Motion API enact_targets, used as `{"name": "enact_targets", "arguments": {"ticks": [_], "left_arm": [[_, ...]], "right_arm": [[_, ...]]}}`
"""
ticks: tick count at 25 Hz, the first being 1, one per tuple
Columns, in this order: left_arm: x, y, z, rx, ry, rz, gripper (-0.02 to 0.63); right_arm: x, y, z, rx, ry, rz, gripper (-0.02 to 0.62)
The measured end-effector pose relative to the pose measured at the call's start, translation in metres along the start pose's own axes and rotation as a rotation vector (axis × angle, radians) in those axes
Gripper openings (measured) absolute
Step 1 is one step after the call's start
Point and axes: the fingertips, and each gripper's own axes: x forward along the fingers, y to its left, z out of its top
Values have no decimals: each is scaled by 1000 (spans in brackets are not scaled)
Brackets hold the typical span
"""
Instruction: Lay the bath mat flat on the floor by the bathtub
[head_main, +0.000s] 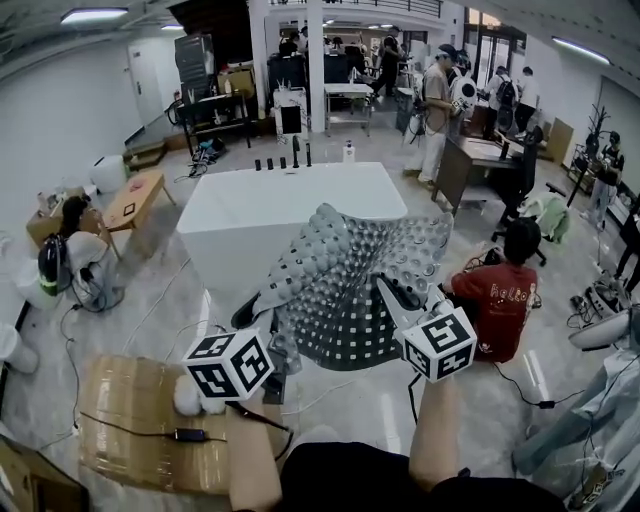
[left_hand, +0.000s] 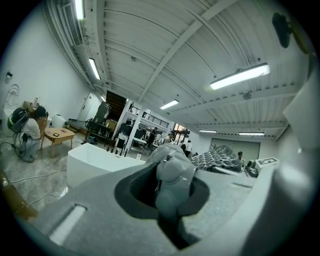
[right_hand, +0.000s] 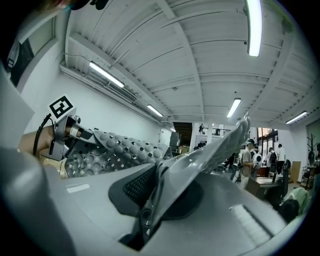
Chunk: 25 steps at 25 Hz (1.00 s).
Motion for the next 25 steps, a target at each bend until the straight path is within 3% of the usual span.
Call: {"name": "enact_targets", "arguments": {"ticks": [25], "left_arm": [[-1, -11, 14, 29, -15, 49, 25]], "right_arm": [[6, -16, 11, 36, -63, 55, 29]]}}
